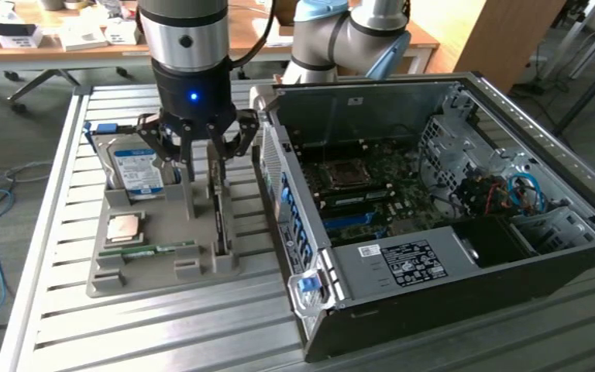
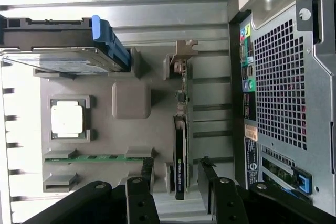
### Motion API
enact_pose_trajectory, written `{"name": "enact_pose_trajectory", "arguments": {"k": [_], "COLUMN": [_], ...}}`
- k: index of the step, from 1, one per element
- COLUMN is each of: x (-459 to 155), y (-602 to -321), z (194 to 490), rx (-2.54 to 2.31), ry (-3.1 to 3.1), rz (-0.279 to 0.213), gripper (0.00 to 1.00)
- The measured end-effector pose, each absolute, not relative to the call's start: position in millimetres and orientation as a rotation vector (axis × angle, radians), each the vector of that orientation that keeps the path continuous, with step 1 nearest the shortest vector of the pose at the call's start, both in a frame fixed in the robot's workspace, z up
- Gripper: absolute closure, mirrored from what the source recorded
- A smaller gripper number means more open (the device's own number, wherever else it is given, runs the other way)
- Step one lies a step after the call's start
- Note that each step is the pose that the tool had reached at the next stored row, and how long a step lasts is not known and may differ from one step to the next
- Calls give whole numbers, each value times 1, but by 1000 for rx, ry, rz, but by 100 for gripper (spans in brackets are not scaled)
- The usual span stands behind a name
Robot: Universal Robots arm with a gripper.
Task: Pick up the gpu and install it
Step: 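Pick up the gpu and move the gpu toward the slot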
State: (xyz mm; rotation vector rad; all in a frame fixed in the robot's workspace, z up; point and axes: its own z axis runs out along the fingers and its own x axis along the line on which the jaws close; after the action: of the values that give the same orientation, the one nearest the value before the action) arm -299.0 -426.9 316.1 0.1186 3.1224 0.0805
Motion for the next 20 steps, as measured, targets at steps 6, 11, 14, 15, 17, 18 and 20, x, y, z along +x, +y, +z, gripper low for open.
{"name": "enact_pose_trajectory", "arguments": {"k": [6, 11, 14, 15, 17, 18, 20], "x": [-299, -299, -299, -299, -299, -299, -299], "y": [-427, -427, -427, -427, -427, -427, -427], "z": [313, 311, 310, 310, 310, 309, 309], "rx": [119, 119, 119, 119, 119, 119, 119], "ry": [3123, 3122, 3123, 3122, 3123, 3122, 3123], "rz": [80, 80, 80, 80, 80, 80, 80], "gripper": [53, 53, 53, 53, 53, 53, 53]}}
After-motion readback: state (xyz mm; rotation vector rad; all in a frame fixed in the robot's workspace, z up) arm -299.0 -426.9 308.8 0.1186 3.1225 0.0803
